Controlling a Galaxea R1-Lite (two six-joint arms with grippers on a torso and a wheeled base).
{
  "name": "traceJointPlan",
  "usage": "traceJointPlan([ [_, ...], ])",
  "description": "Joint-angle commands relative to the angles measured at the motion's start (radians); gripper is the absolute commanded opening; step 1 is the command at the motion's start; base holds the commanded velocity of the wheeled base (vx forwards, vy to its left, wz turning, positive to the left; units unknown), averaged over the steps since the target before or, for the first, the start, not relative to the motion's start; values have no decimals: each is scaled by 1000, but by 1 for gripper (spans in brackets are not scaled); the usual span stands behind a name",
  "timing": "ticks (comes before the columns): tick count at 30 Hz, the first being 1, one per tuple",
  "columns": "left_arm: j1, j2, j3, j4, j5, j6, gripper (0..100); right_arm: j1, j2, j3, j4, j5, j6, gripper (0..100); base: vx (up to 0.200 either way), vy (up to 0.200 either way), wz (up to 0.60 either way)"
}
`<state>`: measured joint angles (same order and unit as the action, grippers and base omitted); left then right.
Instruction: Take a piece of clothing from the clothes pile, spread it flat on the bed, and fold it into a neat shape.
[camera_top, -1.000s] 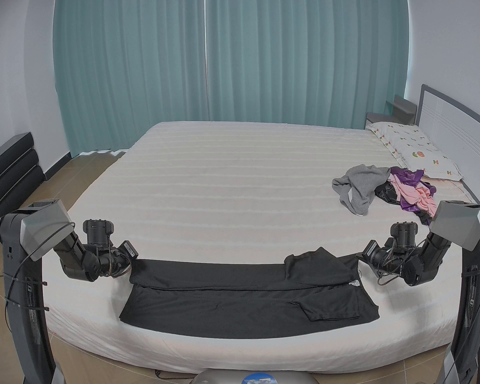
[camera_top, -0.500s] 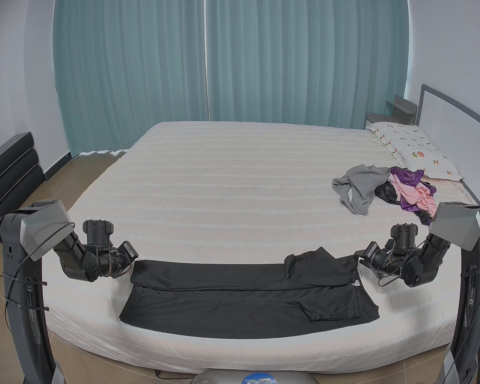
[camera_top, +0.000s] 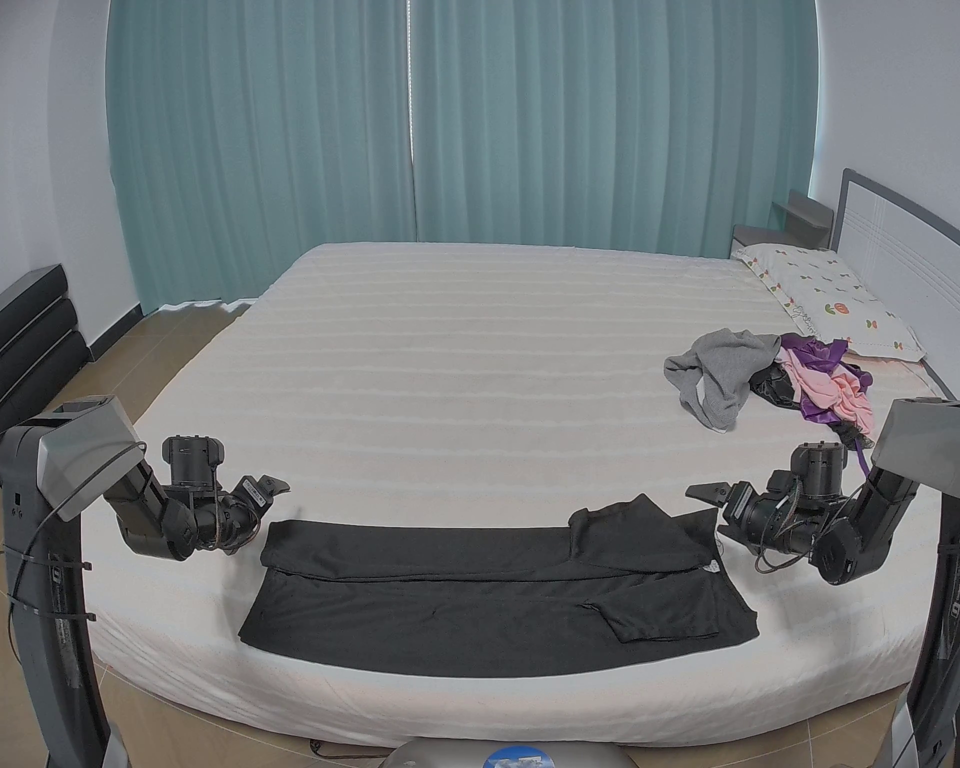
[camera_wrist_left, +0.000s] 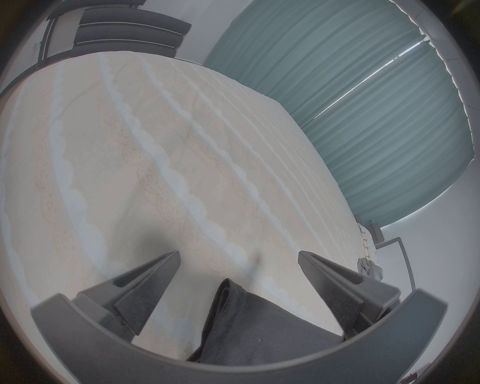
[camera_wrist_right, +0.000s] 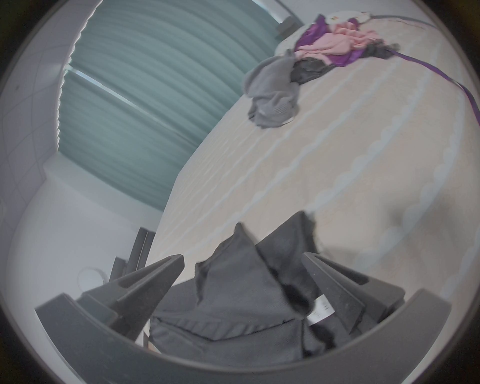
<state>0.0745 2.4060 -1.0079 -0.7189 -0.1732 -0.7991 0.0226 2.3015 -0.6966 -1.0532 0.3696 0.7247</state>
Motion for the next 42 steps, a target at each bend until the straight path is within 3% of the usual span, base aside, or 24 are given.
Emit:
traceJointPlan([
  [1, 2, -16, 6, -1, -2, -9, 100, 66, -25, 16, 21, 2, -34, 100, 0, 0, 0],
  [7, -1, -16, 11, -1, 0, -8, 100, 97, -1, -64, 180, 0, -157, 100, 0, 0, 0],
  [22, -2, -16, 14, -2, 1, -5, 100, 96, 64, -142, 252, -1, -229, 100, 0, 0, 0],
  [23, -2, -16, 14, -2, 1, -5, 100, 94, 69, -142, 252, -1, -243, 0, 0, 0, 0],
  [34, -2, -16, 17, -2, 1, -5, 100, 74, 46, -113, 251, -31, -257, 0, 0, 0, 0],
  [42, -4, -16, 17, -1, 1, -2, 100, 39, -4, -34, 240, -14, -261, 0, 0, 0, 0],
])
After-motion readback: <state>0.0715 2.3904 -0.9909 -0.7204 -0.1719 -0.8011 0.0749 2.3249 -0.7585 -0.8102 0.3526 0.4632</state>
